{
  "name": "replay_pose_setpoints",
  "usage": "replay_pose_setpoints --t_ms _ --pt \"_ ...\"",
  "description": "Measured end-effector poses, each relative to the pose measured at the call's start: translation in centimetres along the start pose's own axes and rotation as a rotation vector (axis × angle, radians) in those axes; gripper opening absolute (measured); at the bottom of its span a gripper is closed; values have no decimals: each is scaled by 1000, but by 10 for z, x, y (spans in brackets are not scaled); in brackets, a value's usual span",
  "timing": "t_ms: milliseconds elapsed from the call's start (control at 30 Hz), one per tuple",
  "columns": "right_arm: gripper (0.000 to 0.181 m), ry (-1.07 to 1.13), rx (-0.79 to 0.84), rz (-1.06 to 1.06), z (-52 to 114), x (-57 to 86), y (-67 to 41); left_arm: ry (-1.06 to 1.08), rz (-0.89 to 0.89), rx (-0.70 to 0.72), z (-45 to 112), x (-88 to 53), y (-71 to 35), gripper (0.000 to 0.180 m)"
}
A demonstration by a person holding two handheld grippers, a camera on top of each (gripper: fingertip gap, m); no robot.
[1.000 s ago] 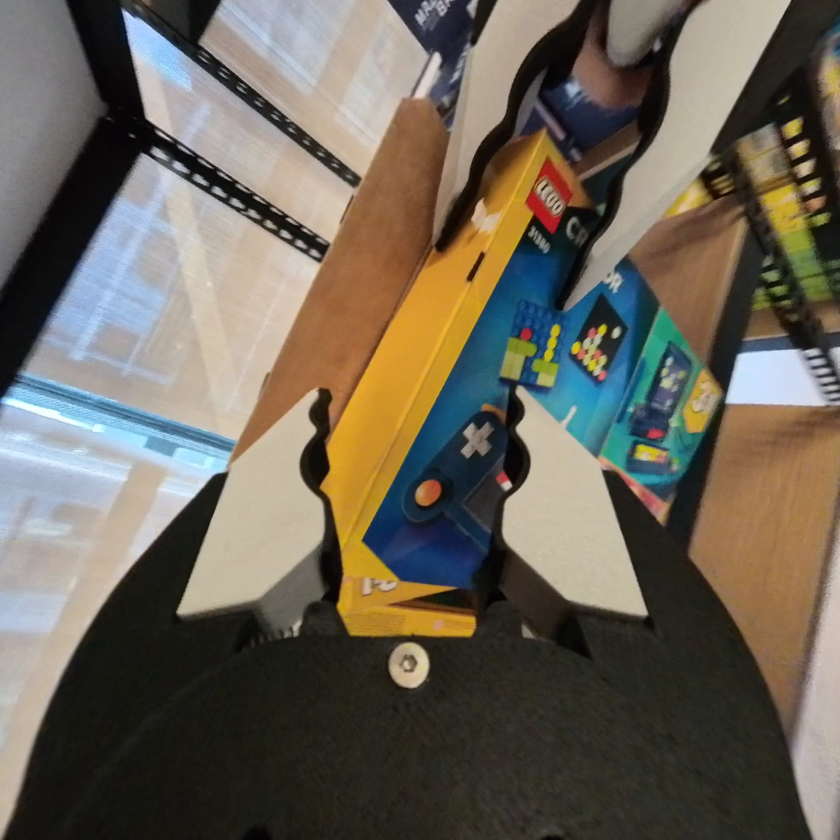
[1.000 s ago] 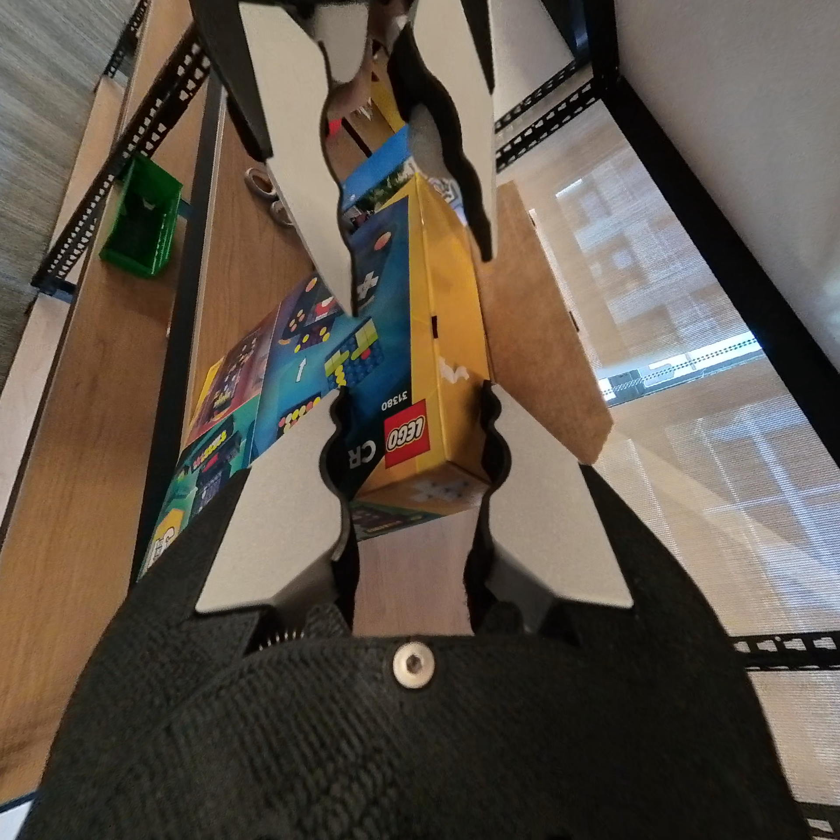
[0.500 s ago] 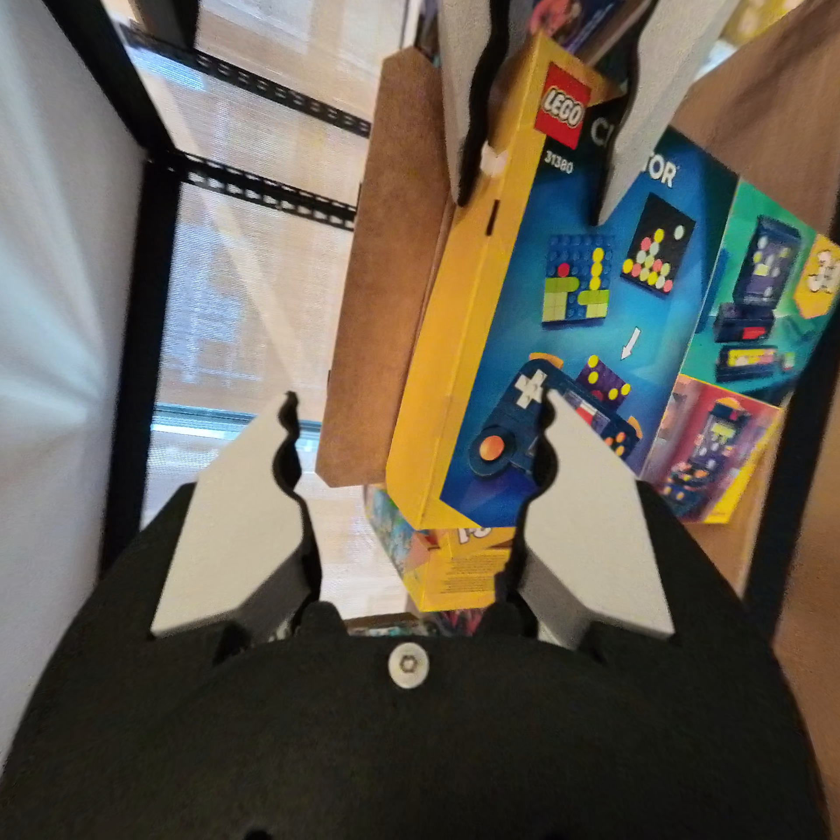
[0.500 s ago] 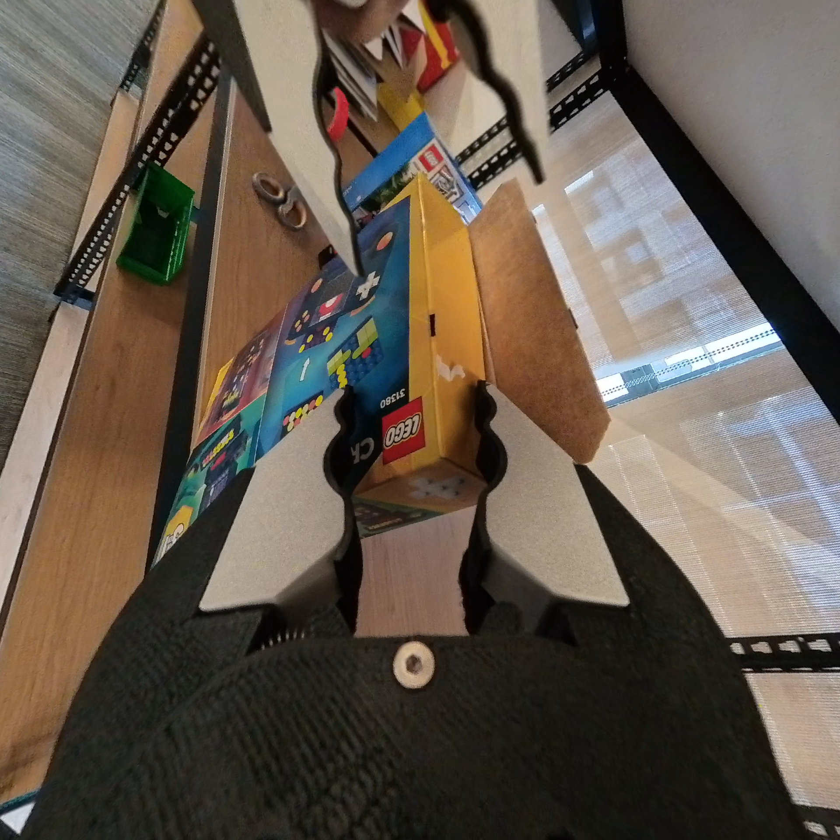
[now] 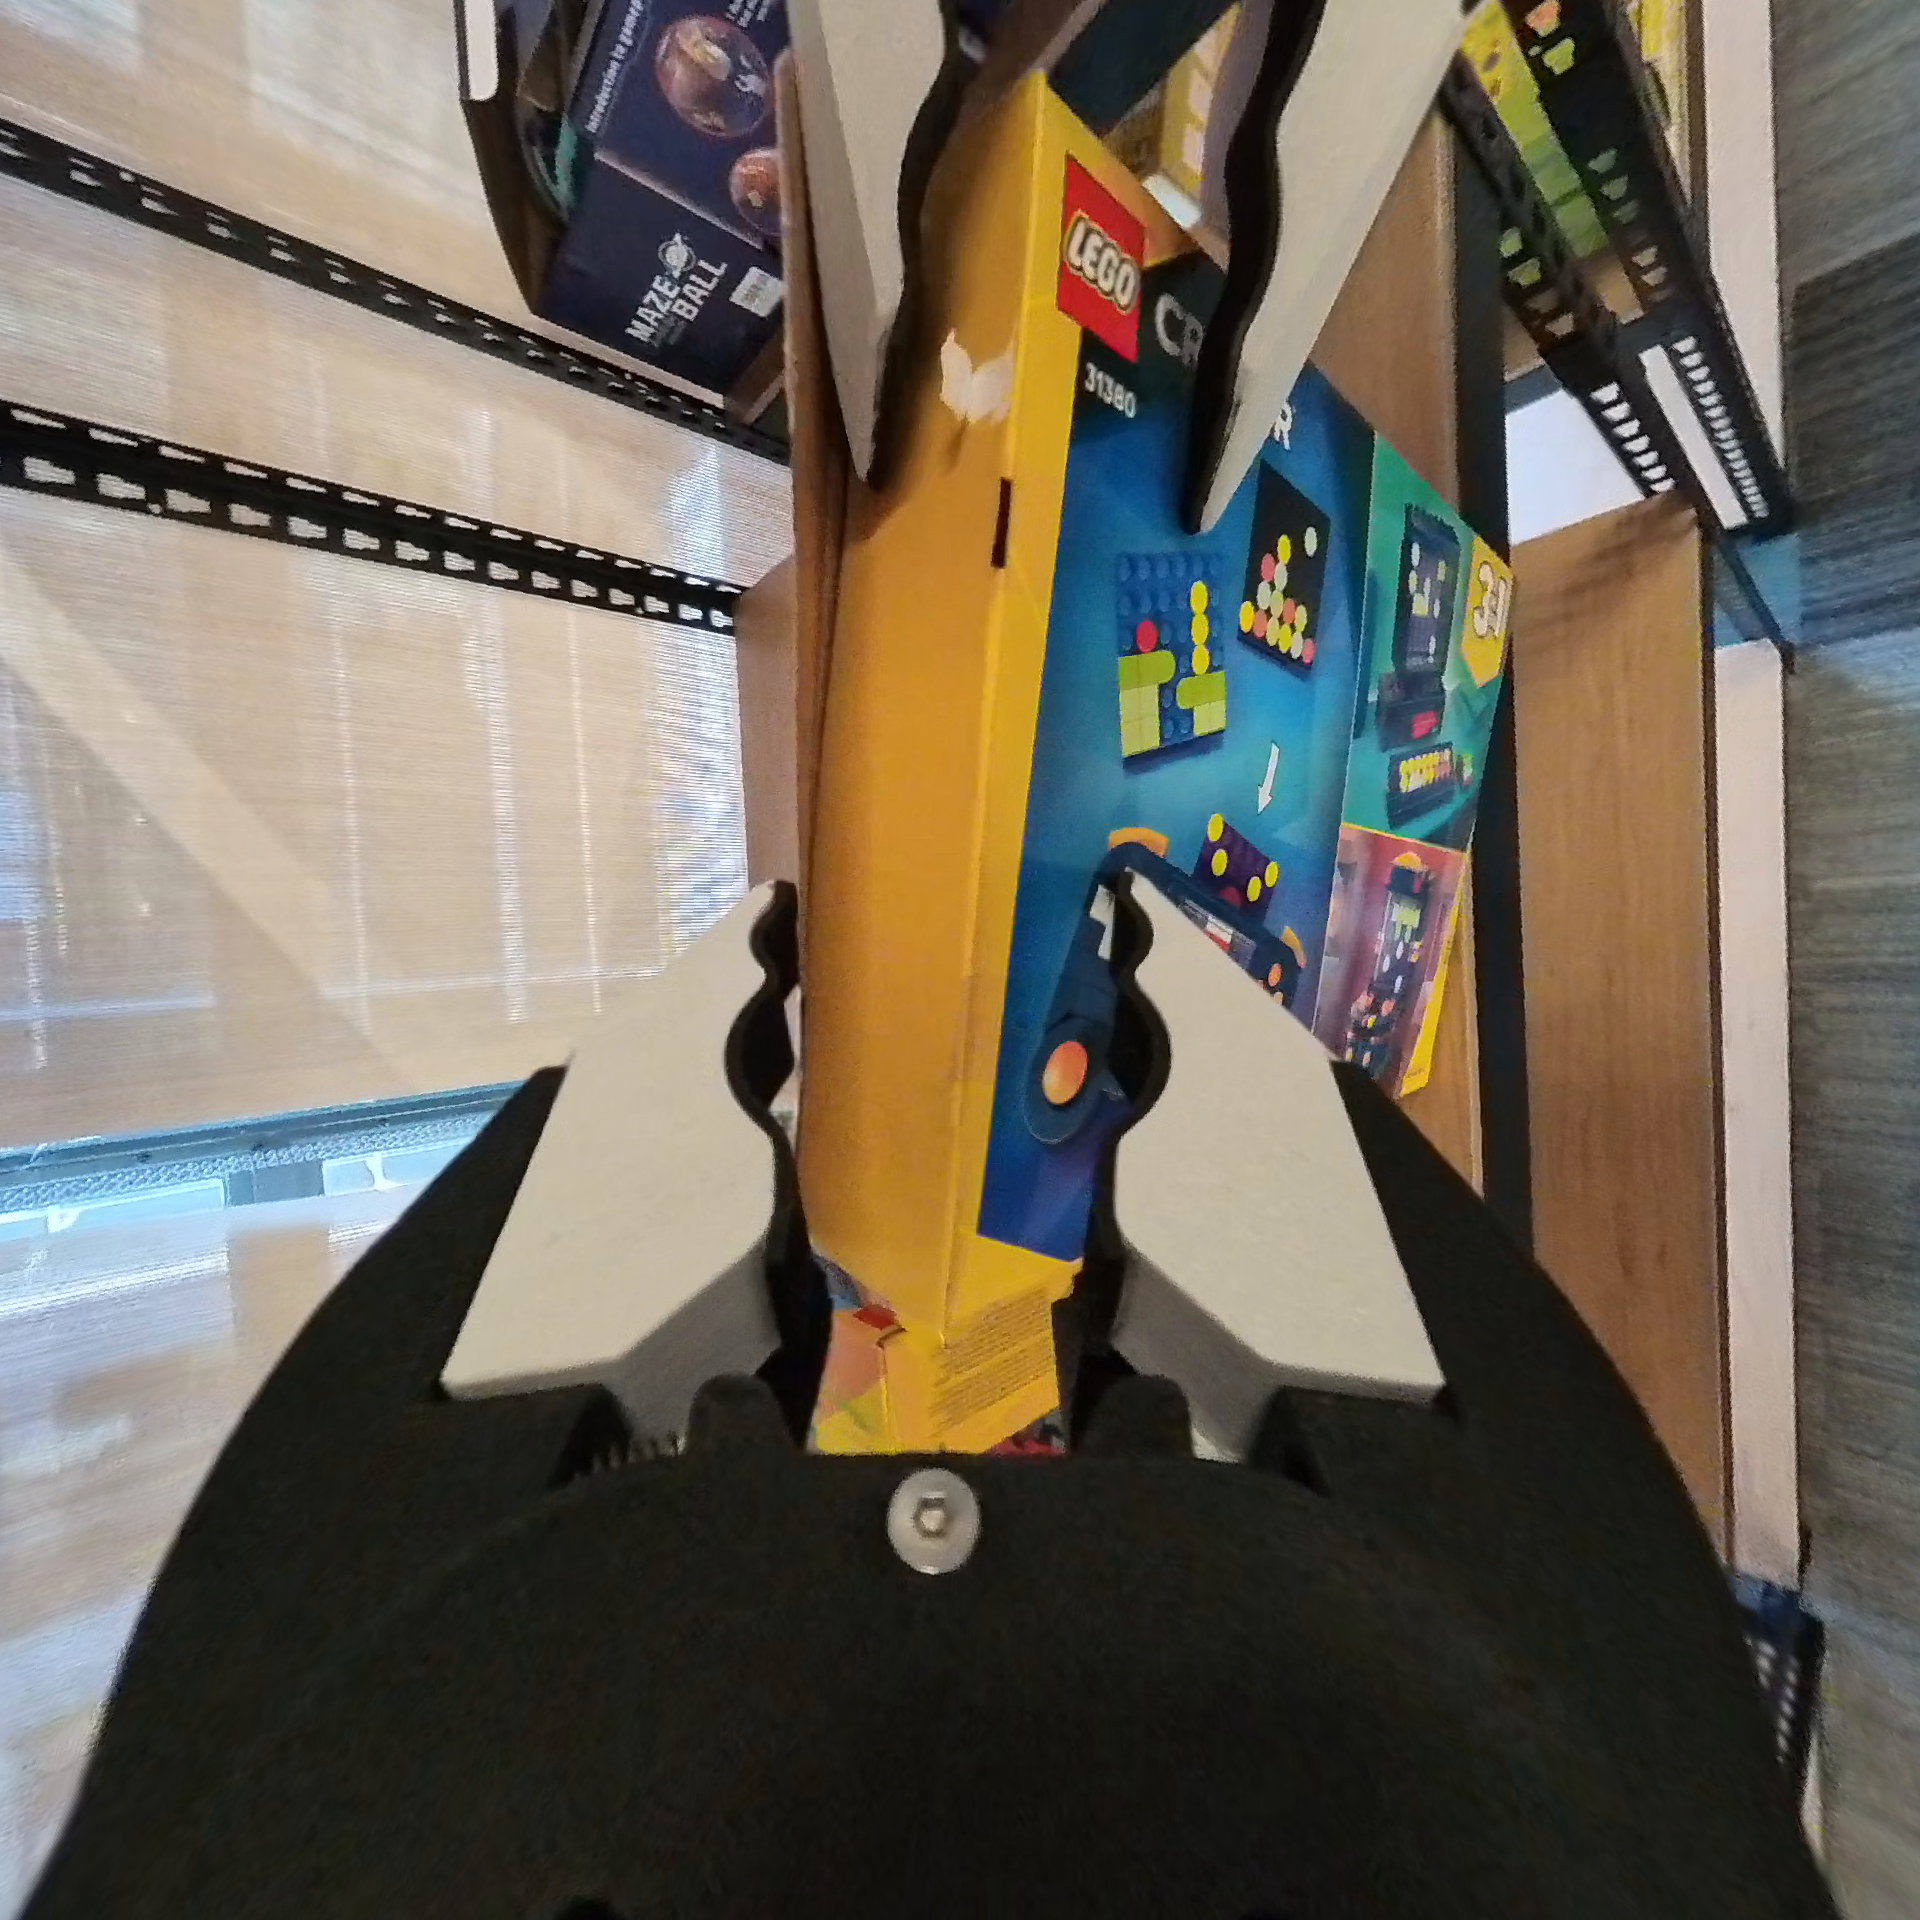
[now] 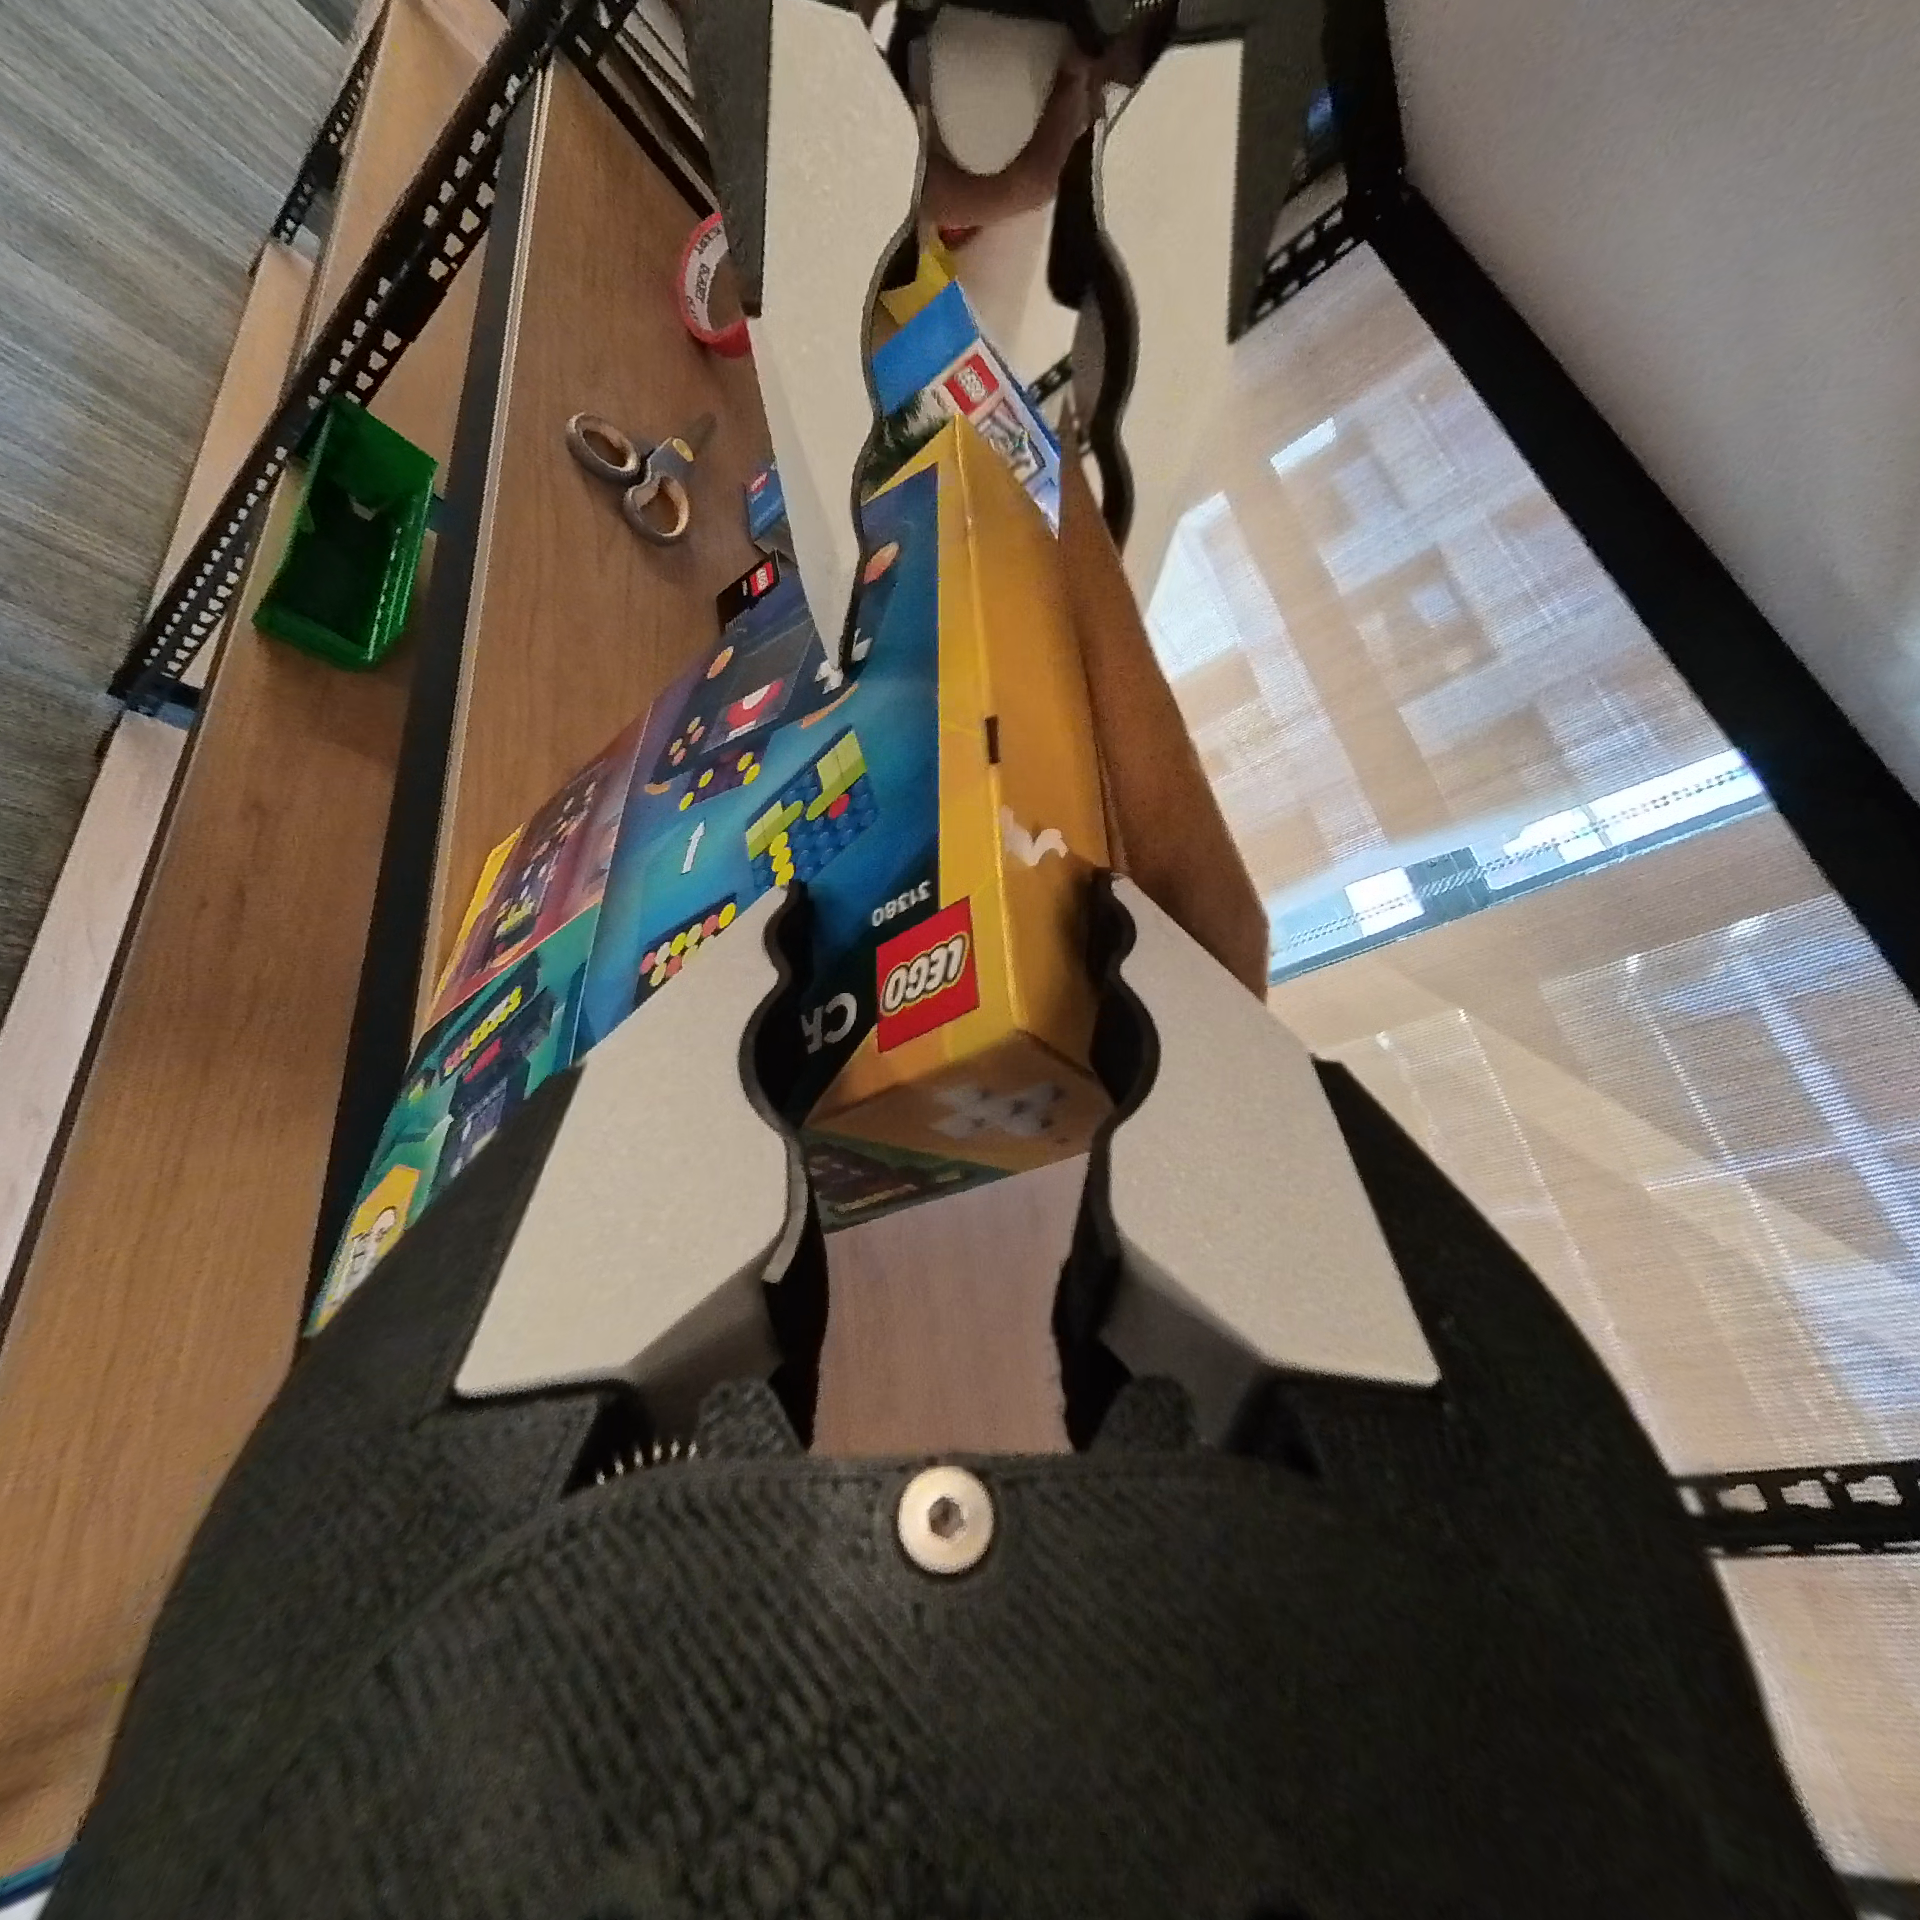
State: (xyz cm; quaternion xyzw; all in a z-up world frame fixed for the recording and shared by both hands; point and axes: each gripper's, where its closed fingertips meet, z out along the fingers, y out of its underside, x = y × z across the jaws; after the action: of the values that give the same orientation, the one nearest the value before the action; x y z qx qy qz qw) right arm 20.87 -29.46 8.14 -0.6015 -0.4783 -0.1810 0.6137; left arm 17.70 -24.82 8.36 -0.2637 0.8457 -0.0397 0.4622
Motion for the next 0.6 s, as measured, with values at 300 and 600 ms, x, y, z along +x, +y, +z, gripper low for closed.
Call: replay_pose_setpoints --t_ms 300,600 --pt "35 107 387 -80 -53 12 -55 -118 -61 84 7 2 2 63" --pt "52 -89 61 40 8 4 -21 -172 -102 158 10 1 1 65"
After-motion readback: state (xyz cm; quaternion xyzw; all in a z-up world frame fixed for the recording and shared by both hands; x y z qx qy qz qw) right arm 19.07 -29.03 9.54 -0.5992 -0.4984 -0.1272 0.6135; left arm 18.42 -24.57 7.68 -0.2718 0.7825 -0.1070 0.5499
